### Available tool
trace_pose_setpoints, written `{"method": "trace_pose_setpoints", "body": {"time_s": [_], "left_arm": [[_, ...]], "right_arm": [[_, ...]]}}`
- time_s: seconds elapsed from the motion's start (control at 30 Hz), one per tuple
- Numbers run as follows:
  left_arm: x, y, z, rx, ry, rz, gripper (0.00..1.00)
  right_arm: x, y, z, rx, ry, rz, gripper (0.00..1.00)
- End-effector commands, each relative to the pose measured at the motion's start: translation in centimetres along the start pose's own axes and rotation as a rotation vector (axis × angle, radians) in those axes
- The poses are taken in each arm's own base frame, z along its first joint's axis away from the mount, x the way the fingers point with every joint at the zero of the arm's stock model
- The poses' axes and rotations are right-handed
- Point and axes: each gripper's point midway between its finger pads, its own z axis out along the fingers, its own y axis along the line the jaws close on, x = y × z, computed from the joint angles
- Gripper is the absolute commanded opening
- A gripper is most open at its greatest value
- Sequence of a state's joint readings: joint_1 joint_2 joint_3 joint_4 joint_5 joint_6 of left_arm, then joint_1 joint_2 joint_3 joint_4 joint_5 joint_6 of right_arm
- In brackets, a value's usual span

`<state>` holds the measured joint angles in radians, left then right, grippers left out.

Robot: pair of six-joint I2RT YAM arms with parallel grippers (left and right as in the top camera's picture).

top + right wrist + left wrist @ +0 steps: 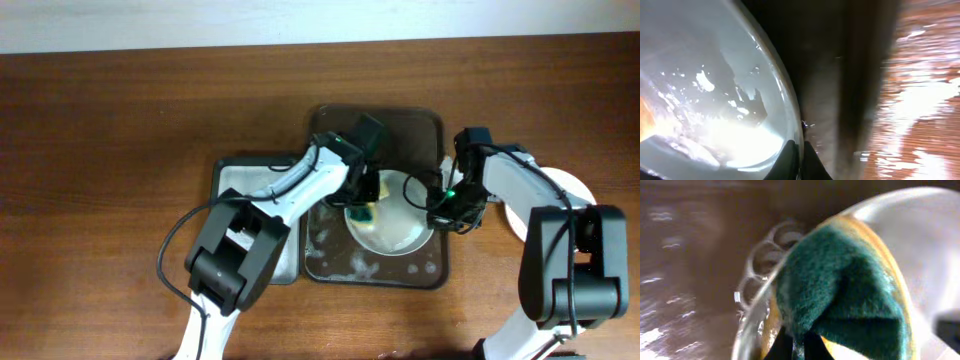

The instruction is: Clean dirty plates on tray and stack at the side

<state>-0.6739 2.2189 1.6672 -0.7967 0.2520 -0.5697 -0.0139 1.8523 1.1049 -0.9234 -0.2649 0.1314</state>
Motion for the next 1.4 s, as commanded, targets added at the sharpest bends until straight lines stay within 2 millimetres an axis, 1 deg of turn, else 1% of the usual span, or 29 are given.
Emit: {"method": "trace_pose_setpoints", "body": {"time_s": [0.0, 0.1, 0.13, 0.17, 0.2, 0.23, 0.27, 0.3, 0.33, 0.4, 0.43, 0.5, 0.57, 0.63, 0.67, 0.7, 0.73, 0.77, 0.8, 0.83, 0.87, 0.9, 0.93, 0.97, 1.03, 1.1, 1.13, 1.17, 1.37], "left_arm": [[4.3, -3.5, 3.6, 0.176, 0.175, -0.018, 0.0], [4.1, -4.8, 4.5, 0.218, 0.148, 0.022, 0.02], [3.6, -5.2, 4.5, 0.233, 0.125, 0.046, 0.08], [2.1, -4.4, 4.8, 0.178, 0.042, 0.138, 0.15], [1.2, -2.4, 4.9, 0.089, 0.005, 0.163, 0.13], [0.4, 1.2, 4.5, -0.043, -0.009, 0.122, 0.04], [-0.1, 4.0, 3.7, -0.139, -0.003, 0.081, 0.0], [-0.5, 7.1, 2.0, -0.254, 0.009, 0.036, 0.0], [-1.6, 9.7, -2.0, -0.381, 0.007, -0.007, 0.0], [-2.6, 8.5, -5.2, -0.376, -0.032, -0.002, 0.0], [-3.1, 7.2, -8.1, -0.346, -0.092, 0.007, 0.0], [-2.8, 6.6, -13.0, -0.316, -0.154, 0.024, 0.0], [-1.5, 7.7, -18.1, -0.317, -0.175, 0.043, 0.0], [0.1, 10.9, -22.6, -0.33, -0.182, 0.007, 0.0], [0.8, 12.3, -23.2, -0.337, -0.172, -0.004, 0.0], [1.6, 13.8, -22.9, -0.344, -0.154, -0.027, 0.0], [2.7, 15.5, -21.6, -0.336, -0.124, -0.052, 0.0], [3.4, 16.1, -19.8, -0.288, -0.097, -0.049, 0.0], [4.4, 17.4, -16.9, -0.234, -0.077, -0.067, 0.06], [5.4, 19.0, -14.6, -0.237, -0.057, -0.094, 0.11], [6.1, 19.7, -13.5, -0.235, -0.04, -0.106, 0.14], [6.1, 19.7, -13.5, -0.234, -0.041, -0.106, 0.21], [5.8, 19.5, -14.0, -0.23, -0.06, -0.102, 0.36], [5.5, 18.5, -15.4, -0.198, -0.109, -0.09, 0.63], [5.3, 17.5, -17.8, -0.168, -0.187, -0.071, 0.79], [5.4, 16.5, -20.4, -0.144, -0.271, -0.05, 1.0], [5.5, 16.1, -21.6, -0.137, -0.311, -0.041, 1.0], [5.5, 16.0, -22.0, -0.134, -0.324, -0.038, 1.0], [5.5, 15.9, -22.0, -0.134, -0.329, -0.037, 1.0]], "right_arm": [[0.4, -0.9, 0.3, 0.059, 0.009, -0.032, 0.04], [0.4, -0.9, 0.3, 0.059, 0.008, -0.035, 0.04], [0.4, -0.9, 0.3, 0.059, 0.008, -0.035, 0.04], [0.4, -0.9, 0.3, 0.059, 0.009, -0.035, 0.04], [0.5, -0.9, 0.3, 0.059, 0.012, -0.034, 0.04], [0.6, -0.9, 0.3, 0.059, 0.016, -0.033, 0.04], [0.6, -0.9, 0.3, 0.06, 0.016, -0.032, 0.04], [0.6, -0.9, 0.3, 0.06, 0.016, -0.033, 0.04], [0.5, -0.9, 0.3, 0.059, 0.013, -0.033, 0.04], [0.4, -0.7, -0.3, 0.057, -0.008, -0.038, 0.04], [0.3, -0.4, -1.6, 0.053, -0.045, -0.046, 0.04], [0.5, -0.3, -4.2, 0.08, -0.119, -0.051, 0.04], [0.9, 0.0, -6.6, 0.089, -0.183, -0.063, 0.04], [1.5, -0.4, -9.8, 0.15, -0.288, -0.059, 0.04], [1.7, 0.0, -11.2, 0.181, -0.344, -0.081, 0.04], [2.0, 0.6, -12.3, 0.208, -0.396, -0.098, 0.04], [2.3, 0.9, -13.4, 0.263, -0.448, -0.119, 0.04], [2.7, 1.4, -14.4, 0.322, -0.501, -0.144, 0.04], [3.2, 2.3, -15.8, 0.427, -0.582, -0.194, 0.04], [3.5, 3.0, -16.3, 0.487, -0.618, -0.235, 0.04], [3.9, 3.8, -16.7, 0.576, -0.65, -0.3, 0.04], [4.0, 4.0, -17.0, 0.619, -0.67, -0.324, 0.04], [4.3, 4.6, -17.6, 0.677, -0.717, -0.342, 0.04], [4.7, 5.5, -18.2, 0.732, -0.763, -0.387, 0.04], [5.3, 6.3, -19.4, 0.834, -0.825, -0.455, 0.04], [5.9, 7.2, -20.3, 0.905, -0.875, -0.516, 0.04], [6.3, 7.5, -20.7, 0.919, -0.894, -0.525, 0.04], [6.5, 7.6, -21.1, 0.926, -0.916, -0.514, 0.04], [8.0, 10.4, -24.8, 0.943, -1.028, -0.588, 0.04]]}}
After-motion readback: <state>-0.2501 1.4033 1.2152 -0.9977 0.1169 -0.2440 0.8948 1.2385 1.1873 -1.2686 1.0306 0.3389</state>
